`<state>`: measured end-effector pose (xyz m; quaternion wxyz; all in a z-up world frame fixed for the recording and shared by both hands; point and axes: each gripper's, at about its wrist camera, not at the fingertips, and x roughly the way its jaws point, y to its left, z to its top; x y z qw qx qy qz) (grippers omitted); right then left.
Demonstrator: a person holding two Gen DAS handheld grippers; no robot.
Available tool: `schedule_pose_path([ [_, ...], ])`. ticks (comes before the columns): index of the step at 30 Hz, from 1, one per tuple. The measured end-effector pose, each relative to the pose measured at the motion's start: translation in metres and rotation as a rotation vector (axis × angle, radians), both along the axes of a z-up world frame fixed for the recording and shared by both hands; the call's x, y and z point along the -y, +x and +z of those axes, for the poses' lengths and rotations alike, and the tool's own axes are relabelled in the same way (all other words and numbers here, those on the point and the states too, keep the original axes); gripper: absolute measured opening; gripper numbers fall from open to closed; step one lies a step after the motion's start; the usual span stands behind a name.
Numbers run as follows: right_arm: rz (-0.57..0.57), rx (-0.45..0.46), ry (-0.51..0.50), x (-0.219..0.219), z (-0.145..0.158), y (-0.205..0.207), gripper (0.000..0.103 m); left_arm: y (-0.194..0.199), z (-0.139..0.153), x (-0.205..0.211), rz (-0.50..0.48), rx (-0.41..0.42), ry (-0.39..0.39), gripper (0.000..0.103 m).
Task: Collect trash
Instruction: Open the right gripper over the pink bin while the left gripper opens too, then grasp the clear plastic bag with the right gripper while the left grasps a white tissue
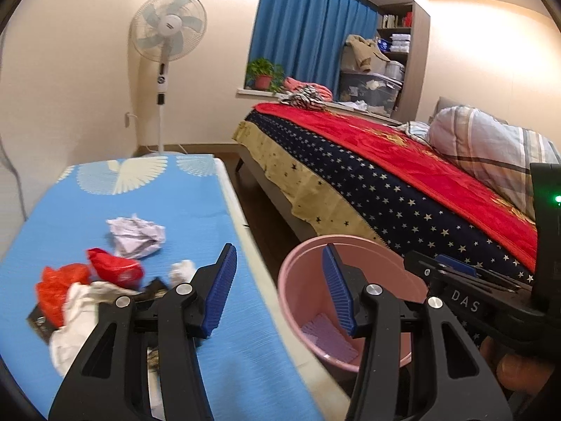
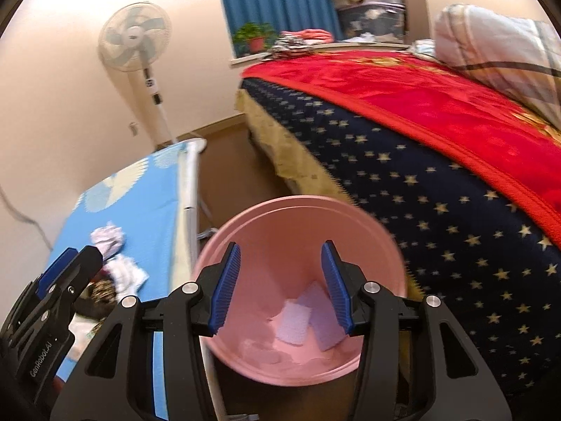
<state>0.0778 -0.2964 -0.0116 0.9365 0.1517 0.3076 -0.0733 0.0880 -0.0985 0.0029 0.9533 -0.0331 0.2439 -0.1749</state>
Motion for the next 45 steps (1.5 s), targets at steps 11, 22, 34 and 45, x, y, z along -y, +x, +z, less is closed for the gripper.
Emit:
schedule_pose_path([
  [11, 0.245, 0.031, 0.019, -0.061, 0.003, -0.009, 0.02, -0.035, 0.017, -0.082, 0.197, 0.029, 0.002, 0.045],
  [22, 0.472, -0.022, 0.08, -0.125, -0.02, -0.007, 0.021, -0.076, 0.018, -0.146, 0.406, -0.02, -0.029, 0.034],
  [34, 0.656, -0.141, 0.103, -0.176, -0.047, 0.001, 0.025, -0.066, -0.006, -0.159, 0.431, -0.087, -0.065, 0.034],
  [45, 0.562, -0.098, 0.103, -0.142, -0.038, 0.003, 0.014, -0.031, -0.044, -0.144, 0.372, -0.202, -0.12, 0.034],
])
